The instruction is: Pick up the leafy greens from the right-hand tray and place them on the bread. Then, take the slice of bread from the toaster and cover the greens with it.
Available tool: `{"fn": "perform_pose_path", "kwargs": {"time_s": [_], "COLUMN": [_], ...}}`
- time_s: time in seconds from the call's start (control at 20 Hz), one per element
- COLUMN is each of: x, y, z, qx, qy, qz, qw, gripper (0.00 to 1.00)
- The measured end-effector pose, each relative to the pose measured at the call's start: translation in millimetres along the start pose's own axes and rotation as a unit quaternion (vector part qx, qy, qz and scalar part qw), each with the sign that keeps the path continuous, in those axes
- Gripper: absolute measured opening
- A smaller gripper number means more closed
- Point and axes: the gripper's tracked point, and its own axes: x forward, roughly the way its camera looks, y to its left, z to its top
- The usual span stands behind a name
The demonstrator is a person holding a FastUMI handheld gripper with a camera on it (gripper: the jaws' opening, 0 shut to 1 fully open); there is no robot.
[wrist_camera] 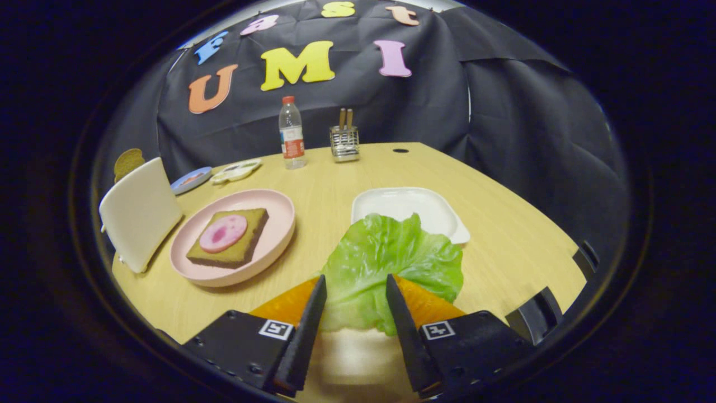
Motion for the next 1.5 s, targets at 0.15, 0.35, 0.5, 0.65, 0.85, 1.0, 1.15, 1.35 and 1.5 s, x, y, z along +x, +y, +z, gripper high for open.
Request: {"fn": "perform_pose_path", "kwargs": {"time_s": [0.15, 0.35, 0.5, 0.65, 0.85, 1.0, 1.15, 1.35, 1.5], "x": [-1, -8, -26, -36, -40, -31, -15, 9, 14], "y": [10, 14, 28, 56, 100, 143, 175, 189, 192], "z": [3, 7, 23, 40, 58, 60, 58, 47, 42], "qx": [0.001, -0.002, -0.016, -0.031, -0.037, -0.05, -0.069, -0.067, -0.064], "qy": [-0.002, -0.022, -0.052, -0.069, -0.085, -0.081, -0.072, -0.049, -0.039], "qz": [0.017, 0.022, 0.037, 0.059, 0.085, 0.109, 0.12, 0.114, 0.117], "qw": [1.0, 1.0, 0.998, 0.995, 0.992, 0.989, 0.988, 0.99, 0.99], "gripper": [0.27, 0.01, 0.01, 0.0, 0.0, 0.0, 0.01, 0.03, 0.22]}}
